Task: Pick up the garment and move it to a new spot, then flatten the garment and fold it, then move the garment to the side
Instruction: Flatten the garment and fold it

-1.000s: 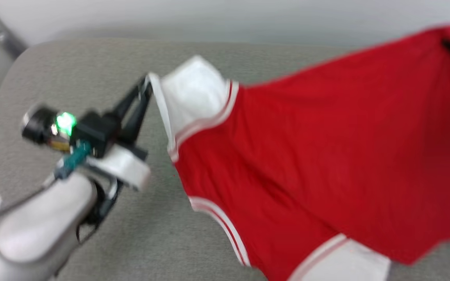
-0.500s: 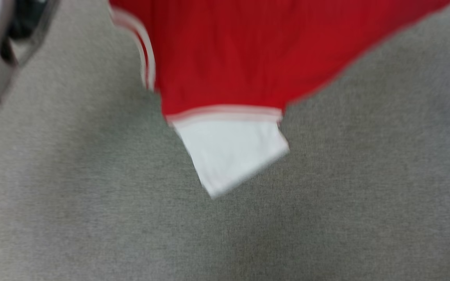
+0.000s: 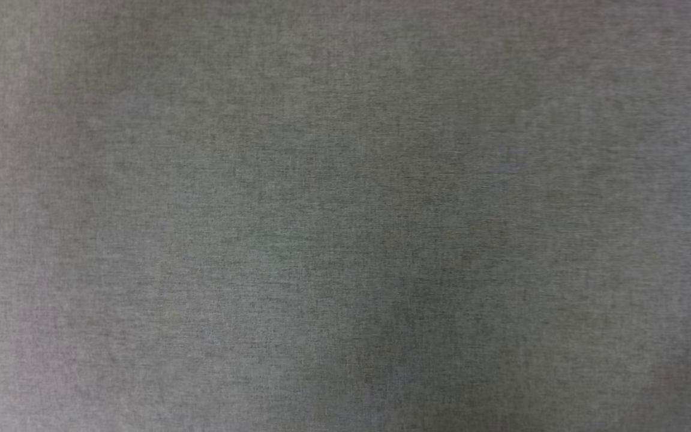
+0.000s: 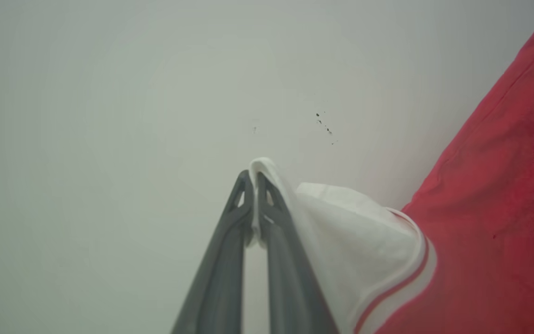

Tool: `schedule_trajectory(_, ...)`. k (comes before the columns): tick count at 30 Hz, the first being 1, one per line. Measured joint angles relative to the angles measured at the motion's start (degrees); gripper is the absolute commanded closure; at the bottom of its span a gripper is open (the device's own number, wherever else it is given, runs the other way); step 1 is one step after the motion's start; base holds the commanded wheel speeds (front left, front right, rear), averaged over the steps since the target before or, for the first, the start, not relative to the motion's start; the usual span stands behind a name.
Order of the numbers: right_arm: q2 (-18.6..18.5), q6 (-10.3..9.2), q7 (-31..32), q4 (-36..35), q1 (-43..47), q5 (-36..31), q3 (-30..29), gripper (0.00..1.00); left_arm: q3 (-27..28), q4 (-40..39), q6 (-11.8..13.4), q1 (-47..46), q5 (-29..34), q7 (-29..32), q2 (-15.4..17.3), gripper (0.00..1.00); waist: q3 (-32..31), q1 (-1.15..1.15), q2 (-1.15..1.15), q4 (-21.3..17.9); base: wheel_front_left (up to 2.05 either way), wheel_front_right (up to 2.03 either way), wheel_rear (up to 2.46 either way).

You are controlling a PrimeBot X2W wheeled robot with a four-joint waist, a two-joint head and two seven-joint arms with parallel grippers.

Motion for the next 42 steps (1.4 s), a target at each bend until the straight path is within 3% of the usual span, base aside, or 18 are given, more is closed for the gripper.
schedule_trajectory(9, 2.86, -0.01, -6.45, 12.58, -7.35, 0.20, 4.57, 1.00, -0.68, 7.57, -2.44, -4.87, -0.03, -2.23, -2.02, 1.00, 1.71, 0.00, 0.00, 0.95, 0.00, 0.00, 0.00)
schedule_trajectory(16, 3.47, -0.01, -10.00, 18.29, -6.85, 3.25, 9.53, 1.00, -2.49, 12.65, -3.97, -3.66, -0.98, -3.94, -2.58, 1.00, 3.73, 0.00, 0.00, 0.68, 0.00, 0.00, 0.00)
schedule_trajectory(22, 5.08, 0.00, -13.96, 21.46, -1.12, 6.95, 13.51, 1.00, -4.03, 16.24, -4.91, 2.79, -2.58, -6.27, -3.56, 1.00, 4.17, 0.00, 0.00, 0.18, 0.00, 0.00, 0.00)
schedule_trajectory(32, 5.56, 0.00, -21.89, 19.73, 21.08, 13.88, 18.52, 1.00, -5.49, 12.66, -5.39, 25.87, -6.01, -8.34, -1.43, 1.00, -1.89, -0.01, 0.00, -0.15, 0.00, 0.00, 0.00)
schedule_trajectory(38, 2.56, -0.01, -22.92, 14.11, 35.24, 16.39, 19.93, 1.00, -5.01, 4.19, -2.97, 43.52, -7.68, -8.43, 1.96, 1.00, -7.32, -0.01, 0.00, -0.42, 0.00, 0.00, 0.00)
schedule_trajectory(42, 0.02, -0.01, -22.40, 10.23, 45.31, 17.70, 20.38, 1.00, -5.65, -1.82, 0.01, 56.87, -9.00, -8.43, 4.28, 1.00, -11.30, -0.02, 0.00, -0.66, 0.00, 0.00, 0.00)
